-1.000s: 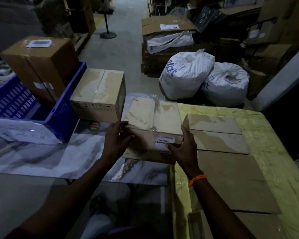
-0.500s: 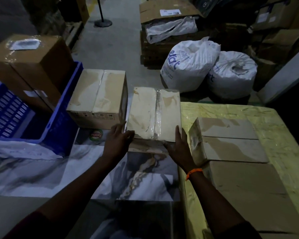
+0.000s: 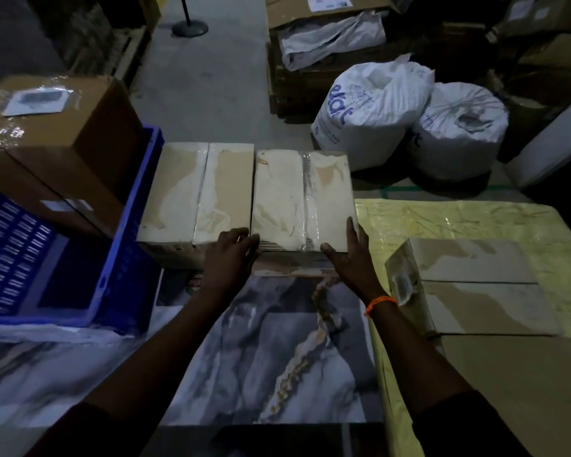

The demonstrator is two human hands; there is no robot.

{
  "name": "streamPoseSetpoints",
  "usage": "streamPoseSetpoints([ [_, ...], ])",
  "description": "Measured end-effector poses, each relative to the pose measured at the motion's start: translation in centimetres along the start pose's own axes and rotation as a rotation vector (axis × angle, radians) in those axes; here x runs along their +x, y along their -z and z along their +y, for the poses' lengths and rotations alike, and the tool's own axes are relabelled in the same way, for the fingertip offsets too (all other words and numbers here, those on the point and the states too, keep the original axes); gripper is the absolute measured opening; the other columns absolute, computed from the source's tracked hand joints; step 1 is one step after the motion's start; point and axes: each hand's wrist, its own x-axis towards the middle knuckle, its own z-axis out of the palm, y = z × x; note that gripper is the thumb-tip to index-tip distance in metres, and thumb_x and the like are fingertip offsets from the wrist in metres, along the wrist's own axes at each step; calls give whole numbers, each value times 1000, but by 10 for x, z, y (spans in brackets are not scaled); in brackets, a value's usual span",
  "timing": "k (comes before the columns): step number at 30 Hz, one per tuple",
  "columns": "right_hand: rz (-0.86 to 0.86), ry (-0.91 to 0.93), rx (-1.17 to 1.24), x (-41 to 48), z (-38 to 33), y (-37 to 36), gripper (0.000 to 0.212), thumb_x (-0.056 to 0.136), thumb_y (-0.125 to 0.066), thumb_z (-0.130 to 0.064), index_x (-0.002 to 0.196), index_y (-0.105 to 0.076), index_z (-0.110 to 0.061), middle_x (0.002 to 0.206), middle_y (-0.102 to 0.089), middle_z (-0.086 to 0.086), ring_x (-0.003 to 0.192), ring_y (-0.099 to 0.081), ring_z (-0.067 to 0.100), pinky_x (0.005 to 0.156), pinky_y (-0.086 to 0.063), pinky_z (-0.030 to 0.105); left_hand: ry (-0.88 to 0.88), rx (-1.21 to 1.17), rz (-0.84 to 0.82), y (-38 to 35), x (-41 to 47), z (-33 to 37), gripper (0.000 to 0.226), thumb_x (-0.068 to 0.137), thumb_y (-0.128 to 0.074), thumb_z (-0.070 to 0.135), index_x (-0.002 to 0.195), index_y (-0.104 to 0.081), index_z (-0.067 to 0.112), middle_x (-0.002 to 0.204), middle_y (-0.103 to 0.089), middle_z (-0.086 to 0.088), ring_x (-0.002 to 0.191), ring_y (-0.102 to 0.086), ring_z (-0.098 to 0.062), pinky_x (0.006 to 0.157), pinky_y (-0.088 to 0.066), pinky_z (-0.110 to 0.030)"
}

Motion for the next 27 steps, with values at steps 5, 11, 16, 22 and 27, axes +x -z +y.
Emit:
streamPoseSetpoints([
  [5,10,-9,-7,11,1,-3,98,92,-65,-60,166,-9,-28,172,-6,11,158,-13,29,125,-28,51,-21,17,34,0,6,-4,22,85,-81,28,105,-75,20,106,-69,-4,89,-61,-33,68,-49,-39],
  [11,36,-35,-6,10,0,-6,99,93,-65,-58,166,-7,-25,173,-3,11,159,-10,27,126,-23,45,-65,26,54,-5,9,-13,22,83,-84,26,103,-78,19,101,-69,-5,85,-61,-35,63,-48,-38],
  [16,179,-115,161,-20,1,-23,115,84,-61,-77,166,0,-22,172,-11,13,158,-16,29,125,-27,54,-104,35,58,-5,11,-17,23,84,-84,24,105,-79,18,100,-69,-6,86,-60,-35,62,-48,-40],
  [22,247,-176,107,-112,31,-25,94,96,-73,-32,165,-13,-11,171,-16,11,158,-17,26,127,-21,41,-163,-28,158,-18,-2,8,28,90,-70,19,117,-73,19,123,-64,-12,107,-56,-38,88,-45,-49],
  [27,407,-300,-8,-189,70,10,76,96,-74,-25,159,-34,-11,165,-30,16,152,-31,33,122,-33,44,-488,-354,-48,-58,-54,114,30,91,-59,22,119,-69,15,128,-63,-16,117,-53,-38,100,-42,-48],
])
